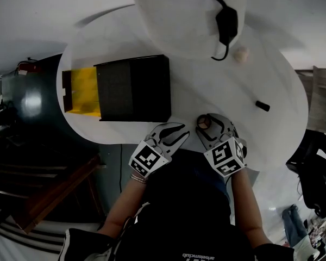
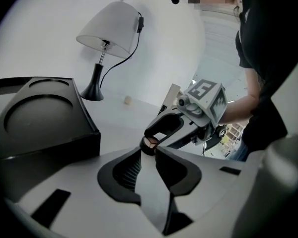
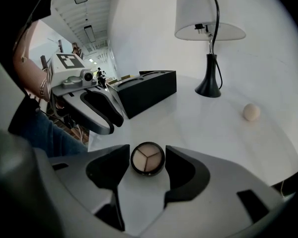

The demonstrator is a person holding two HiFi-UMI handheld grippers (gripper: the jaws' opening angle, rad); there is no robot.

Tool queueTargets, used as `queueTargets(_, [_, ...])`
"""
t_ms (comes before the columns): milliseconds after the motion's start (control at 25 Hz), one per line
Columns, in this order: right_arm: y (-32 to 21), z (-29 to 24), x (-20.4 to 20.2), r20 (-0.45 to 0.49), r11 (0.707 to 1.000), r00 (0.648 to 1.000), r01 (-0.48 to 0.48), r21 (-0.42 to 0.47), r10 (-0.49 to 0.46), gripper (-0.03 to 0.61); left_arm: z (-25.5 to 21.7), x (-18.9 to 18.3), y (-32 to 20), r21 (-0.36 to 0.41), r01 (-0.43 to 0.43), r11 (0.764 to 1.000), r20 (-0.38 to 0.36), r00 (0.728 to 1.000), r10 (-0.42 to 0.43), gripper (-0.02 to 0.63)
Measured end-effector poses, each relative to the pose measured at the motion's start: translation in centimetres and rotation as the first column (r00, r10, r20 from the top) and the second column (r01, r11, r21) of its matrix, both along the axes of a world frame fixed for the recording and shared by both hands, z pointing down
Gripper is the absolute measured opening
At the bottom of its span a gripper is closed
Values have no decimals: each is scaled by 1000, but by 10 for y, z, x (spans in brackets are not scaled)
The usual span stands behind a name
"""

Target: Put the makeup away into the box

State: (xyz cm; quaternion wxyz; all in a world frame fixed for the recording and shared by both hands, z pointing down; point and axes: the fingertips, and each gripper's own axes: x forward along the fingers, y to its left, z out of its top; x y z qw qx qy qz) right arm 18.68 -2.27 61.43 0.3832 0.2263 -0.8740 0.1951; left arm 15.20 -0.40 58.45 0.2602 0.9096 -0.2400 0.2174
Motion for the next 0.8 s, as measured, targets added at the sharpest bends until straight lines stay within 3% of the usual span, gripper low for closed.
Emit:
queueTargets(280, [1, 7, 1, -49, 1000, 999, 19, 15, -18, 234, -4, -1, 2, -1, 0, 1000, -6, 1000, 0, 97])
queueTargets(400, [-1, 0, 1, -30, 999, 1000, -7, 45, 8, 230, -2, -4, 4, -2, -9, 1000, 21, 1000, 9, 94])
queueTargets(560, [-1, -11, 0, -5, 998, 1000, -26, 65, 27, 230, -2, -8, 6, 26, -23, 999, 70, 997, 21, 31])
queueTargets(800, [1, -22, 1, -7, 995, 999, -36, 98, 37, 230, -11, -8, 3, 29, 8, 1000, 41, 999, -10, 17])
